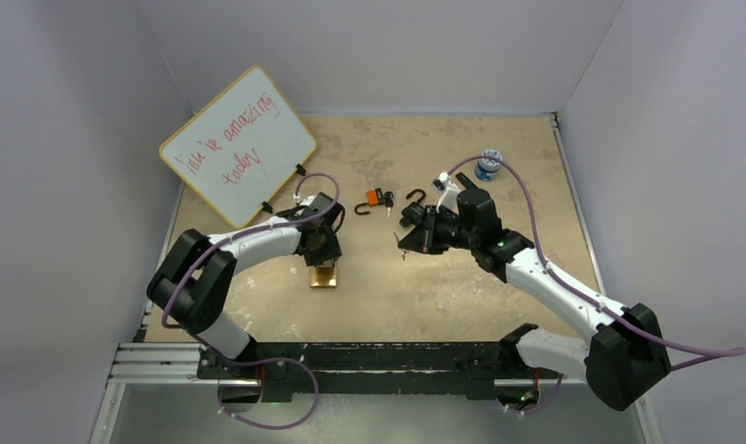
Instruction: Unlock with the key
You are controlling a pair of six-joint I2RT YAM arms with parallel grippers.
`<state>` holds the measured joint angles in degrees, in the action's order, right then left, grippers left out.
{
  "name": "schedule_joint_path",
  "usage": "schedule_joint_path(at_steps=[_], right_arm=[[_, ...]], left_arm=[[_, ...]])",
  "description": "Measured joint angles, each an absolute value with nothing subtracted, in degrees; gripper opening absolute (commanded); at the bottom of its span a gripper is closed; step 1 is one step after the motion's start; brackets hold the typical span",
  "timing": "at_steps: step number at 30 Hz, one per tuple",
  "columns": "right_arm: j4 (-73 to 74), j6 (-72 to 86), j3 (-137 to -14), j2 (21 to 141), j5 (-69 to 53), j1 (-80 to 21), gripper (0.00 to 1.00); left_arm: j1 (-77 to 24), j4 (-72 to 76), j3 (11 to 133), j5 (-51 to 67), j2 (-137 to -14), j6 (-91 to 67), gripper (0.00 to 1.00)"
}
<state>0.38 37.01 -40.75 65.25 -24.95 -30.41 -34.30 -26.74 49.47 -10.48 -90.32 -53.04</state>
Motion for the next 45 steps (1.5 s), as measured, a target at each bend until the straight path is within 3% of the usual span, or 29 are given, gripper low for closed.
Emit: schedule_joint_path(at_steps=[4, 10, 15, 22, 33, 45], right_arm=[[0.36, 36.84, -40.75, 65.25, -24.91, -30.41, 0.0], [0.34, 36.34, -40.75, 65.28, -24.84, -30.41, 0.0], [0.34, 35.97, -40.75, 65.28, -24.47, -30.41, 0.0], [0.36, 35.83, -40.75, 65.25, -23.05, -30.41, 0.0], [0.64, 36.03, -40.75, 65.21, -19.53, -30.41, 0.0], [1.32, 36.23, -40.73, 65.19, -17.41, -30.41, 0.0]], left_arm=[[-34.65, -28.49, 52.6, -11.44, -93.65, -54.52, 0.3], [-35.73, -33.21, 58.96, -13.78, -99.0, -55.18, 0.26], [-36.53, -35.22, 61.34, -14.98, -100.9, -55.35, 0.0], [-37.58, -31.64, 59.57, -14.13, -99.2, -51.2, 0.0], [-45.04, -13.78, 51.33, -12.38, -83.37, -43.57, 0.0], [-48.84, 5.06, 34.83, -13.89, -73.06, -39.88, 0.0]])
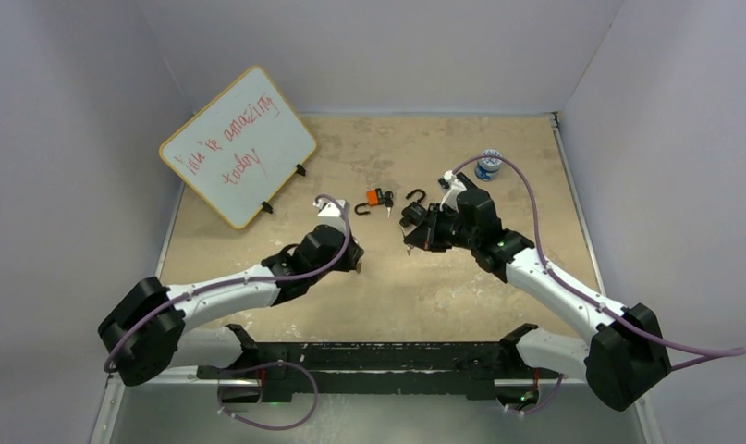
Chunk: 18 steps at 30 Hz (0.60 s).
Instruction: Unlock with the key
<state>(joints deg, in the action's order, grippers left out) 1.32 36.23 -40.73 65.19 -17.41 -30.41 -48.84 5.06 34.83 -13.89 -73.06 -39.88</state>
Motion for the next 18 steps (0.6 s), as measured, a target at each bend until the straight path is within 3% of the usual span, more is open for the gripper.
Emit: schedule_joint_path(at_steps=[3, 8, 11, 18], right_arm=[[1.39, 36.36, -40.64, 65.19, -17.39, -30.41, 0.0], [1.52, 36.42, -40.12, 65.23, -17.41, -30.41, 0.0], [1.52, 36.42, -40.12, 65.25, -17.43, -30.41, 0.0], [1.45, 36.47, -39.86, 65.34, -17.43, -30.41, 0.0]], left_arm=[[-49.71, 7.18, 30.28, -15.33, -68.93, -39.81, 0.02], [-49.82, 7.22, 26.72, -16.49, -64.51, -39.75, 0.37], [-49.82, 5.8, 26.72, -17.08, -63.53, -39.81, 0.52], [-49.89, -3.53, 31.7, -20.03, -64.23, -42.17, 0.66]])
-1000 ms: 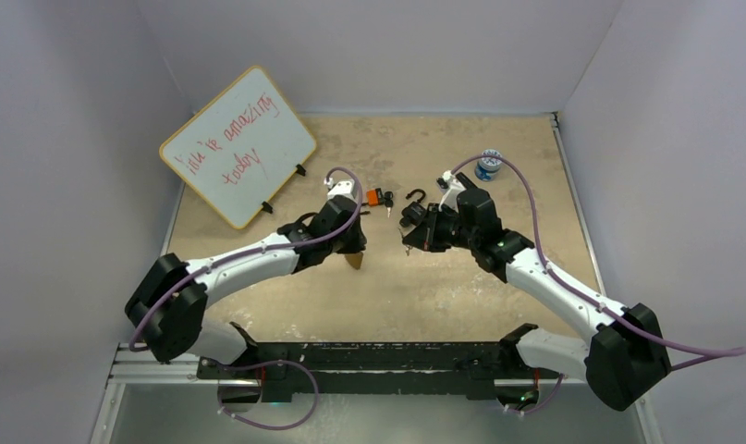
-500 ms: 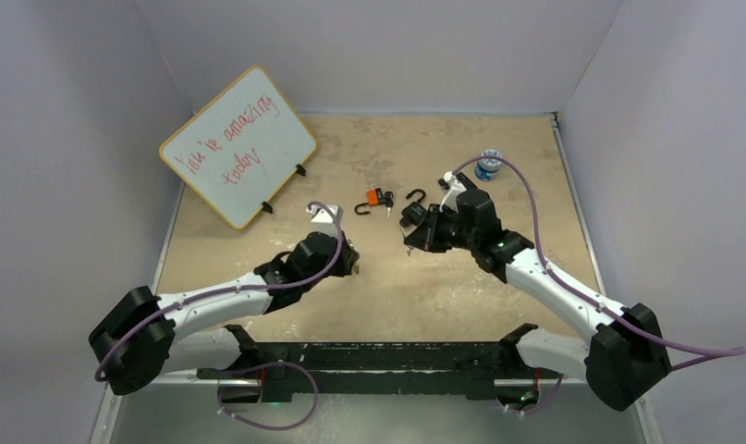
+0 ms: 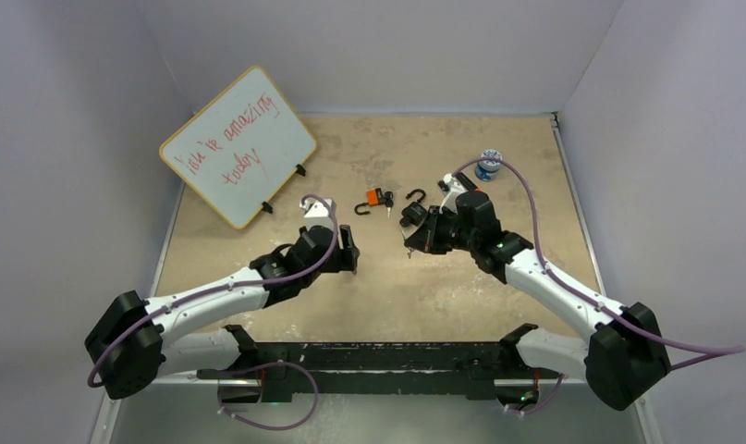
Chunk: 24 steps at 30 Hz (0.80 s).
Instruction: Unlock with the key
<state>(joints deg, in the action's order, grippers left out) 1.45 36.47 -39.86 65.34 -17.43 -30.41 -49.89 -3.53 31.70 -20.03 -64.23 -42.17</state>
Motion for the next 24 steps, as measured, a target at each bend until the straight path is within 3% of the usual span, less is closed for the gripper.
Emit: schedule_joint_path(at_steps=[8, 14, 24], right_arm=[[1.37, 36.91, -39.48, 65.36, -17.41, -30.41, 0.0], [1.41, 36.91, -39.13, 65.36, -17.41, -30.41, 0.0], [1.41, 36.88, -38.87, 65.36, -17.39, -30.41, 0.0]], left_arm=[[-52.31, -22.92, 47.86, -31.42, -73.1, -54.74, 0.71], [-54.11, -29.74, 51.33, -34.94, -80.23, -64.73, 0.71], [-54.48, -21.32, 48.12, -35.55, -86.41, -63.83, 0.46]])
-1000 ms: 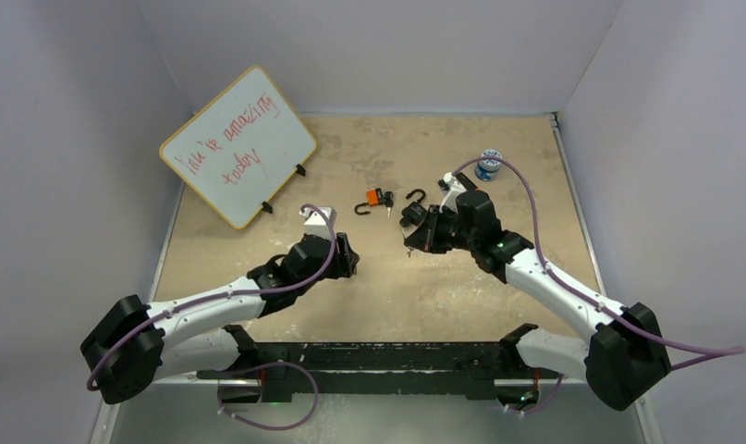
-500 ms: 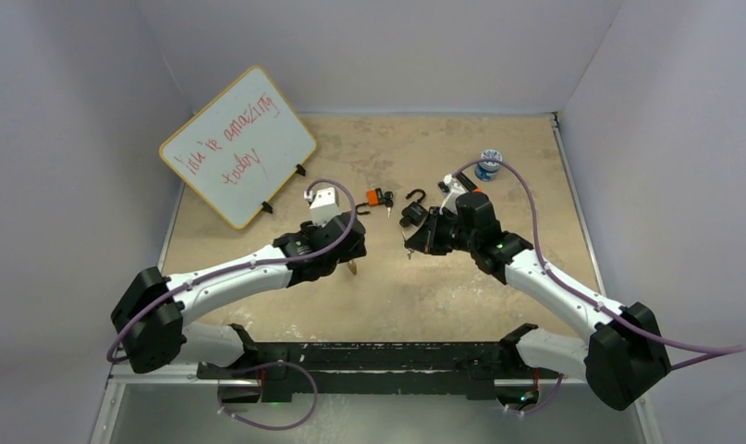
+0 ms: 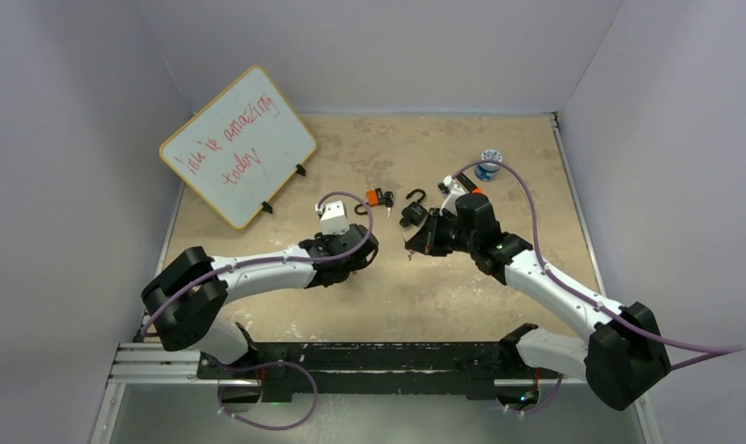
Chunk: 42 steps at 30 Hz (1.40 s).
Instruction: Unlock with the key
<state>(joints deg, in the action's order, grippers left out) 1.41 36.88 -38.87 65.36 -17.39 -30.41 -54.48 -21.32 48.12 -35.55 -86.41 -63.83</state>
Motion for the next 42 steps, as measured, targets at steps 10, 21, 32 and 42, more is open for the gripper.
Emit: schedule_joint_path(at_steps=[10, 21, 32, 42], right_arm=[[1.41, 36.86, -38.87, 65.63, -17.23, -30.41, 0.0], [1.5, 35.68, -38.87, 65.98, -17.67, -30.3, 0.0], [1.41, 32.1, -42.68, 65.67, -33.76, -26.11, 0.0], [1.32, 31.35, -47.2, 58.72, -50.22, -26.02, 0.0]], left_arm=[[-54.52, -11.0, 43.38, -34.33, -88.2, -59.77, 0.15], [-53.43, -5.28, 43.35, -26.59, -87.66, -47.51, 0.0], [-35.88, -7.94, 51.46, 11.16, -74.85, -34.11, 0.0], [-27.42, -7.79, 63.18, 41.69, -72.99, -43.92, 0.0]])
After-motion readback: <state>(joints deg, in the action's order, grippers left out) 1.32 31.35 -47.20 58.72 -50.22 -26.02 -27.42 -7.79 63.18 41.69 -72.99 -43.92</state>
